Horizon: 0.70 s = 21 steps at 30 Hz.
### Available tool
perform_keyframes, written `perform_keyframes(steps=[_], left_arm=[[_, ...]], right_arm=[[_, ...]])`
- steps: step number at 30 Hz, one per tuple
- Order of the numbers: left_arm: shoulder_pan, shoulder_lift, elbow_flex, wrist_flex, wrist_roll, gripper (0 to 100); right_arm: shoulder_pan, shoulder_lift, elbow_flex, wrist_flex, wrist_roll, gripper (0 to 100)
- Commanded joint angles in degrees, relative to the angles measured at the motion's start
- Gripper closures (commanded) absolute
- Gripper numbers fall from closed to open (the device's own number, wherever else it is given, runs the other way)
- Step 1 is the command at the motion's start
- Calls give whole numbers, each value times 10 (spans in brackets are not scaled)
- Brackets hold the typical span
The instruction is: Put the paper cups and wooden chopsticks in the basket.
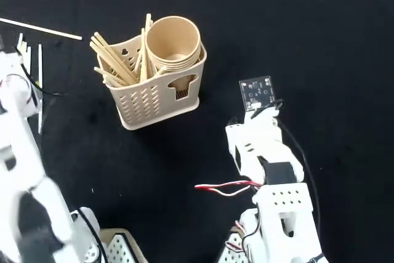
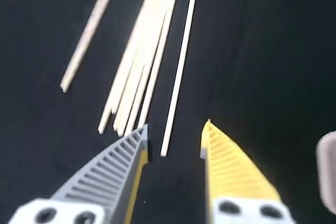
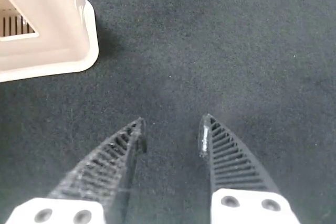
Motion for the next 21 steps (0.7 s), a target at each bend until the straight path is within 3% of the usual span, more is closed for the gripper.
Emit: perform_keyframes(steps=[1,14,19,21], left_arm=[[-17,148,-69,-3,-12,830],[-12,495,-315,3,-40,830],[-11,572,-397,34,-41,834],[-11,582,-414,57,-43,881]], right_arm=[[-10,-8,-2,-11,-1,825],[-10,-8,-2,-10,-1,825],[-10,-8,-2,-10,-1,825],[-10,-8,-2,-10,-1,825]])
